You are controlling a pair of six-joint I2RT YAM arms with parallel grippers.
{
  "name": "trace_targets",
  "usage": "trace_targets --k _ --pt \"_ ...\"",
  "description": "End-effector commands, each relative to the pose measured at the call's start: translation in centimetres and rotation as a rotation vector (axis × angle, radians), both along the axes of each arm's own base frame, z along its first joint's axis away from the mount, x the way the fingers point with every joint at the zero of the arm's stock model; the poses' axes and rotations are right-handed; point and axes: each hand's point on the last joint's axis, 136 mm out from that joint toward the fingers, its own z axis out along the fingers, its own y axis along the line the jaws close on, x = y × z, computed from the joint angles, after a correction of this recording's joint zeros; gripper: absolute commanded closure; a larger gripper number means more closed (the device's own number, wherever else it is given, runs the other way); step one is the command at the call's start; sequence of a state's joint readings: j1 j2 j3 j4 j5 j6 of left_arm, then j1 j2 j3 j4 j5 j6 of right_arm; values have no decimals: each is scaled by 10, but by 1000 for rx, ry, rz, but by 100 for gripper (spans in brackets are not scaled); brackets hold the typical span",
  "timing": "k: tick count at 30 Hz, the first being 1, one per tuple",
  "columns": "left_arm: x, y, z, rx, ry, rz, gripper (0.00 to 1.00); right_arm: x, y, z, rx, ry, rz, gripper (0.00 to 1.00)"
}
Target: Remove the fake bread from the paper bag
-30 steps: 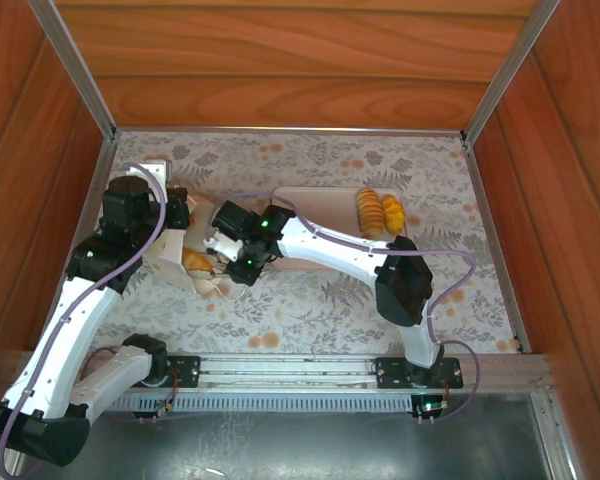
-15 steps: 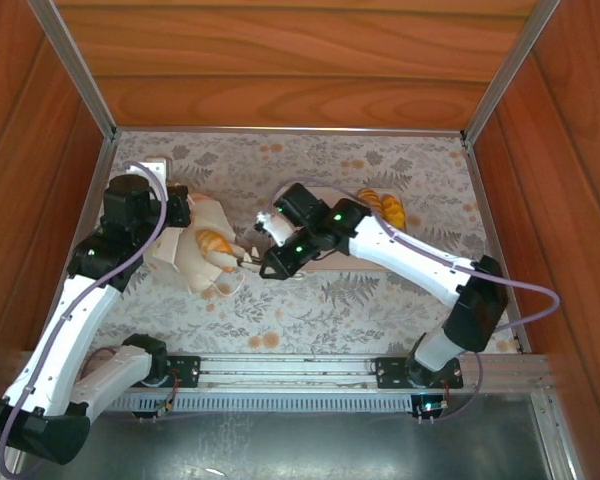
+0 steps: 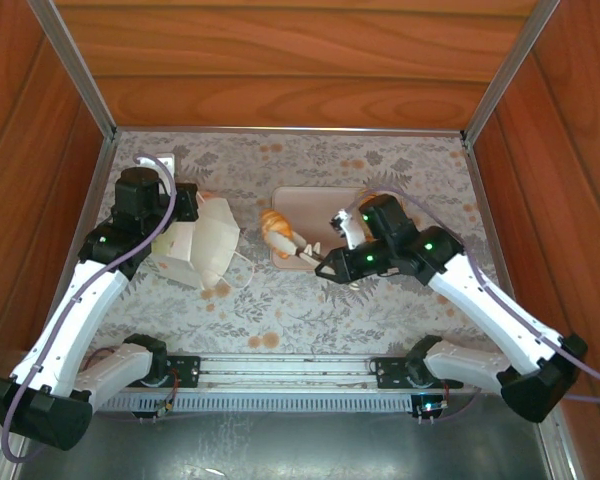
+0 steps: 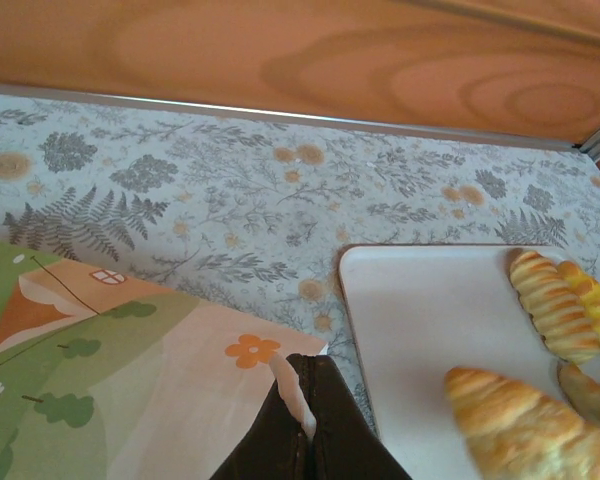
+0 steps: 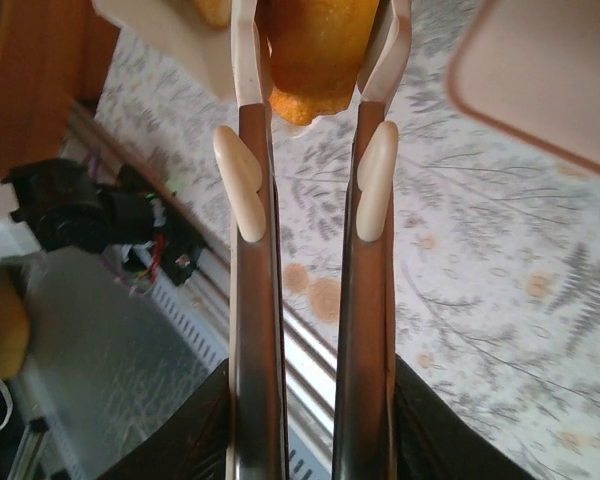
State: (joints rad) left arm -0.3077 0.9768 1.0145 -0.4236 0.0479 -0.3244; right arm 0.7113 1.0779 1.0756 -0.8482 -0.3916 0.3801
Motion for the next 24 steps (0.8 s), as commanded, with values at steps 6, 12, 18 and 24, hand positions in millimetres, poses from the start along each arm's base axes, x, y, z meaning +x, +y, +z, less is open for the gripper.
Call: trace_targets --k 6,12,18,24 --pt "1 0 19 -44 -50 24 100 43 -33 -54 -147 121 -261 65" --pt "-1 2 19 -39 -58 30 100 55 -27 -76 -163 171 -253 65" --pt "-3 6 17 -21 -62 43 100 51 -60 -103 -328 183 -308 59" --pt "1 4 13 -8 -53 33 100 61 -70 -82 -362 94 -309 52"
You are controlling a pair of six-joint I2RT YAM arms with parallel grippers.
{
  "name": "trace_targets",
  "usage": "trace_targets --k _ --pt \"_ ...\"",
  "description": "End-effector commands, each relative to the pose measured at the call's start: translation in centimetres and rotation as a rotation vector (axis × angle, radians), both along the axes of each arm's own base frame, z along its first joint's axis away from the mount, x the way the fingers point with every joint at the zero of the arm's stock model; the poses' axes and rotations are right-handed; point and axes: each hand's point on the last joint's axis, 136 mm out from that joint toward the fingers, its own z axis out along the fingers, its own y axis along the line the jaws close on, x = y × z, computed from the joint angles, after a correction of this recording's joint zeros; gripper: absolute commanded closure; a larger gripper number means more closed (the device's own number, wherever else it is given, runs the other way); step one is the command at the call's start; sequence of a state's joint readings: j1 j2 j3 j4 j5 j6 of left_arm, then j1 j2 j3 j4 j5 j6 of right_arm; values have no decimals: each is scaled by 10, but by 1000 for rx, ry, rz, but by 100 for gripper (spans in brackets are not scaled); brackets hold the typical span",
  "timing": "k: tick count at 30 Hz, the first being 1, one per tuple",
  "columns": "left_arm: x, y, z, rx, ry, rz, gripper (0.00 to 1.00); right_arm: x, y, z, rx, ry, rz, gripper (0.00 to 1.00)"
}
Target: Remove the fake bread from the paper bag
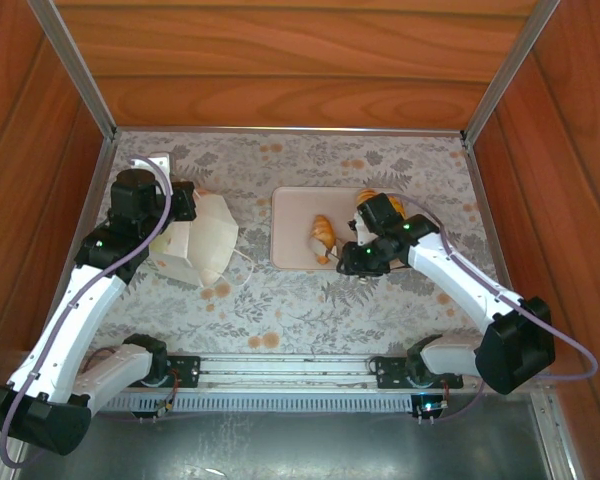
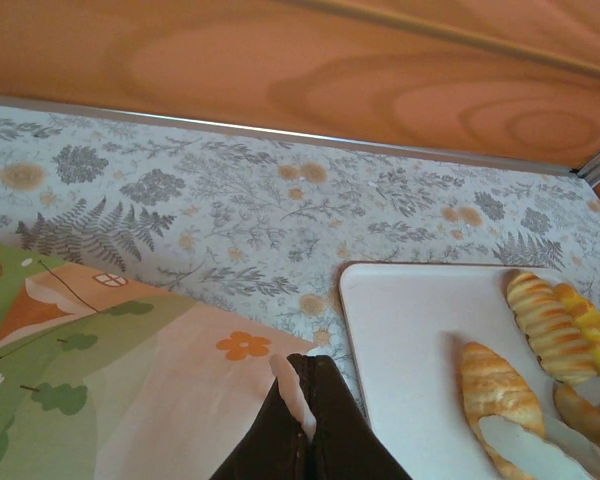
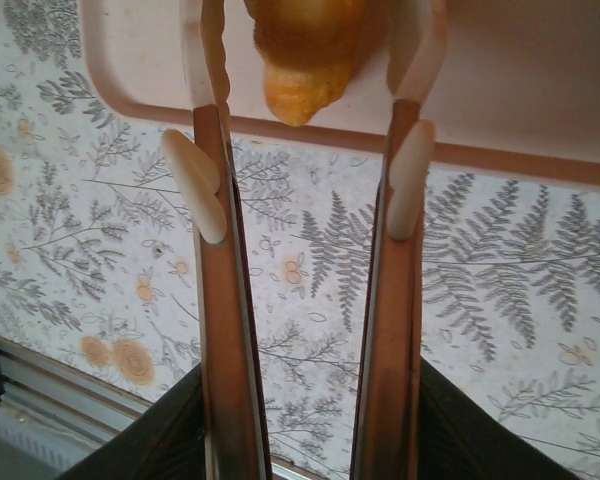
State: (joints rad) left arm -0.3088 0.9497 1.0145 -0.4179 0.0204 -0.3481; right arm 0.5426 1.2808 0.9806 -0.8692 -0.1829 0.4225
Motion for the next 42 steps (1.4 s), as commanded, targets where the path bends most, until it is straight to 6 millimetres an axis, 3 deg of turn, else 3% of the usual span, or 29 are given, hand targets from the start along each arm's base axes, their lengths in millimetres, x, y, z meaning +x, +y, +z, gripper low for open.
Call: trace_targets --k 1,10,13,22,30,39,42 --pt "5 -2 3 13 -23 -2 100 10 -10 21 -46 -83 10 51" --pt "7 -3 -3 20 -14 -7 100 27 -21 32 -186 -84 24 50" --pt "7 -3 -4 21 -14 -6 100 33 -34 32 -296 -52 -31 50" --pt "7 -1 -5 32 -17 1 100 28 -11 28 -312 -14 83 50" --pt "9 -2 -7 34 -14 -4 100 31 1 41 -319 -58 117 50" --pt "6 0 -4 31 -24 3 100 32 -5 18 -427 20 128 50" --pt "6 0 -4 31 -25 2 100 33 0 12 -418 26 133 55"
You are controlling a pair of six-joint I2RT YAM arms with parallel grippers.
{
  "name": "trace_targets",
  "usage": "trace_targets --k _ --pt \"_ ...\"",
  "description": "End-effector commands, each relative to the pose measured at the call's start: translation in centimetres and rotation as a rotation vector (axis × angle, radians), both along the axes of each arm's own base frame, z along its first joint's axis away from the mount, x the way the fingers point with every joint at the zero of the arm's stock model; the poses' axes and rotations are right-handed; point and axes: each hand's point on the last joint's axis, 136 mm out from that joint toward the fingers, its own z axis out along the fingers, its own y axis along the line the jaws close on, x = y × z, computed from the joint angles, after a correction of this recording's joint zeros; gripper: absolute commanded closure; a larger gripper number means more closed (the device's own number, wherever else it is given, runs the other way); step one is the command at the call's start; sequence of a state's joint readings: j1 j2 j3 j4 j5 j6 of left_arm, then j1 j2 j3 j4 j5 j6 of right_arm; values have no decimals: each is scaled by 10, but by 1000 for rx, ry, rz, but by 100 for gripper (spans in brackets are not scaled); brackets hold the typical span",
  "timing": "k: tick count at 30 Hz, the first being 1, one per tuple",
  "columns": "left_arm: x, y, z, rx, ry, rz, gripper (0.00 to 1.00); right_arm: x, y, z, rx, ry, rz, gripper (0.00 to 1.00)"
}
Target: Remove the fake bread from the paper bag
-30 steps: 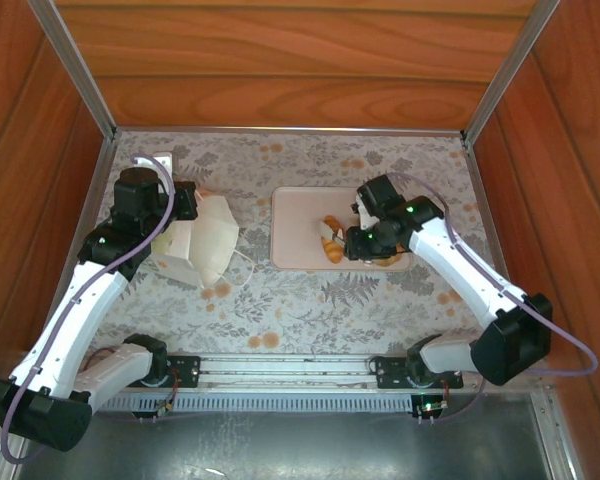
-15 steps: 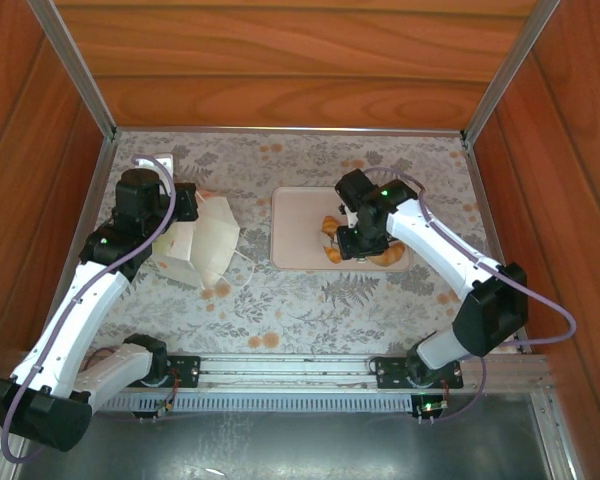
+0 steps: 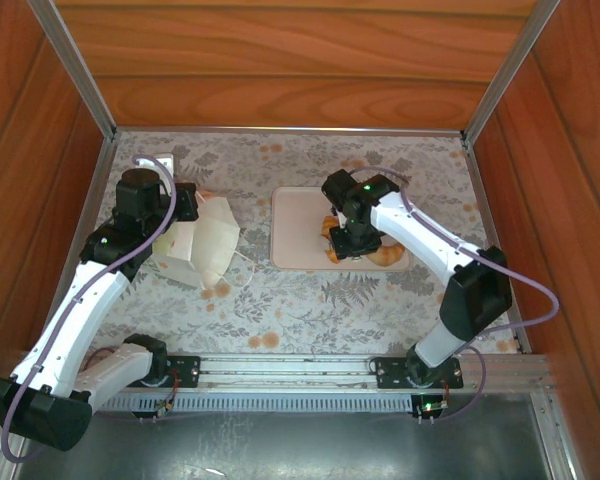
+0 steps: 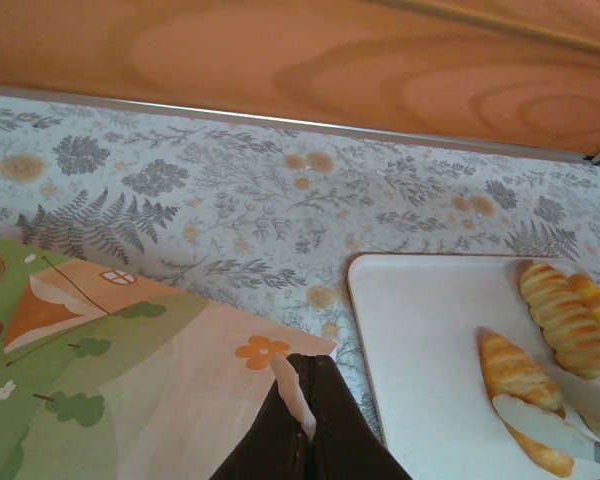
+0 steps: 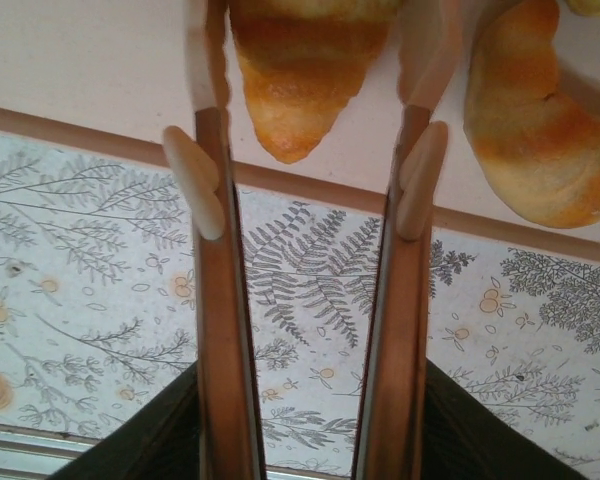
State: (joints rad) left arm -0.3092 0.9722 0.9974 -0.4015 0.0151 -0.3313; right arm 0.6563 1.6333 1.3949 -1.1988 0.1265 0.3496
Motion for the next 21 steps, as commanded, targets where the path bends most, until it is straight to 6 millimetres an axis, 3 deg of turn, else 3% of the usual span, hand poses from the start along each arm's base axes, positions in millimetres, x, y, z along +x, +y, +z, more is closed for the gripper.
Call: trace_targets --k 1,7,21 --pt "1 1 8 7 -43 4 100 0 2 4 -6 -8 5 60" --pt "1 0 10 5 -46 2 100 20 -3 15 -40 -79 -16 62" --pt "2 -3 9 -9 -37 -10 100 67 -18 4 -131 -111 -44 59"
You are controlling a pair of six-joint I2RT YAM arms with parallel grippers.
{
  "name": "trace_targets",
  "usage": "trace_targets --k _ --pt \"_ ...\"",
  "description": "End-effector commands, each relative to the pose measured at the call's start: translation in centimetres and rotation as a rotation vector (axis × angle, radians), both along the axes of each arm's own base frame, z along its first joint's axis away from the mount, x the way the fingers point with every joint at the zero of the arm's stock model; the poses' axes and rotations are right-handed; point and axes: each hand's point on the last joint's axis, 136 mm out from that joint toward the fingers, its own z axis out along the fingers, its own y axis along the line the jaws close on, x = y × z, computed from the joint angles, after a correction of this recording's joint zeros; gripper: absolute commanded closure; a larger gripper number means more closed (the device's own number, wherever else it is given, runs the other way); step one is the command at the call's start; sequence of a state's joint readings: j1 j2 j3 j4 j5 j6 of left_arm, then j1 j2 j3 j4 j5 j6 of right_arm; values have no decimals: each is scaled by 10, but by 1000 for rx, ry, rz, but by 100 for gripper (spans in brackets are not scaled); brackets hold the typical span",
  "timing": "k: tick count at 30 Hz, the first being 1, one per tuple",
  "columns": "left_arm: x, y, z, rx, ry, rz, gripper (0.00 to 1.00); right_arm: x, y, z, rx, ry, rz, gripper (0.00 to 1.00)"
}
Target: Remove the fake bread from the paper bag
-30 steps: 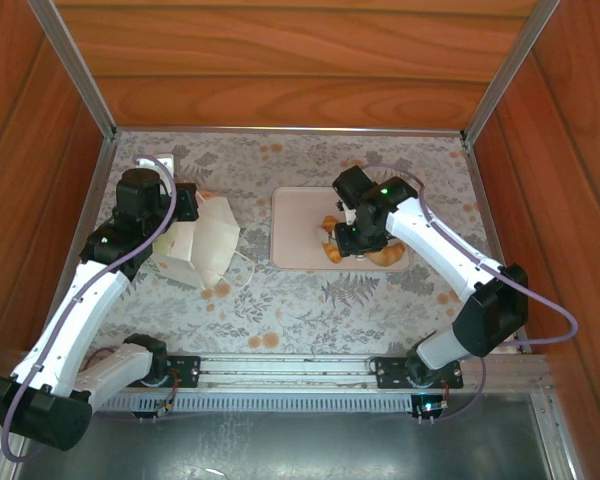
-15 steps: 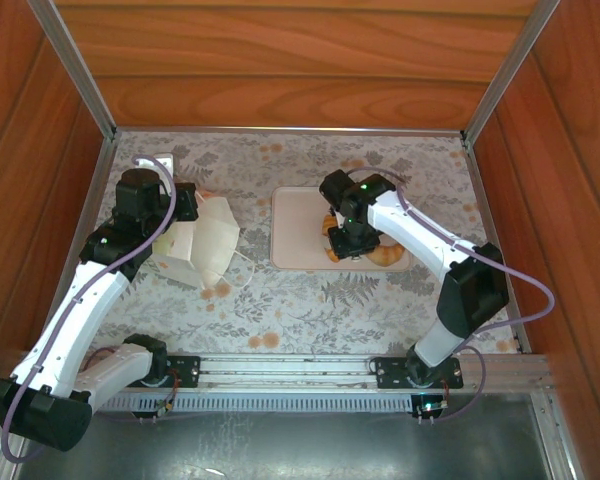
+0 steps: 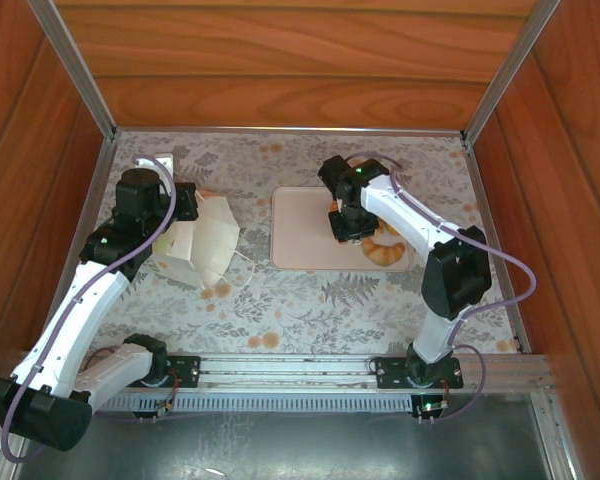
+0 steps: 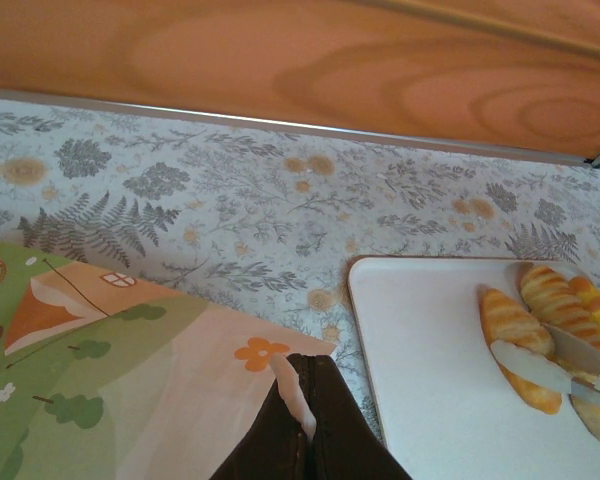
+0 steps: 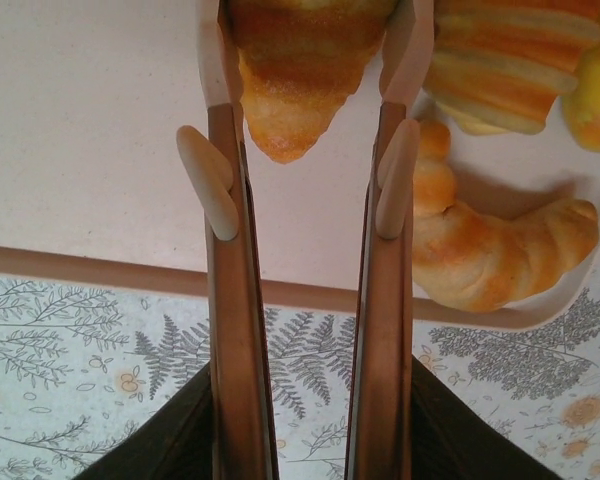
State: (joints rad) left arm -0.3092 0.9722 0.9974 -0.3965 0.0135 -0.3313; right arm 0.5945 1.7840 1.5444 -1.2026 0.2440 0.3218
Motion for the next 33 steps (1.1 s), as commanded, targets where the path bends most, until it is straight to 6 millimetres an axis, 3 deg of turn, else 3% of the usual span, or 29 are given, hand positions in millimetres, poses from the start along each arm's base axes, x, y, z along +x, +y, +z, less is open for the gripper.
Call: trace_targets --k 1,8,33 --pt "1 -4 8 -11 -30 -11 100 15 -7 8 -33 -51 -1 59" --pt "1 -4 8 -17 -30 -12 100 23 -9 9 -40 -67 -7 57" --pt "-2 -2 8 -16 -34 -6 100 22 -17 29 -52 -118 -7 52"
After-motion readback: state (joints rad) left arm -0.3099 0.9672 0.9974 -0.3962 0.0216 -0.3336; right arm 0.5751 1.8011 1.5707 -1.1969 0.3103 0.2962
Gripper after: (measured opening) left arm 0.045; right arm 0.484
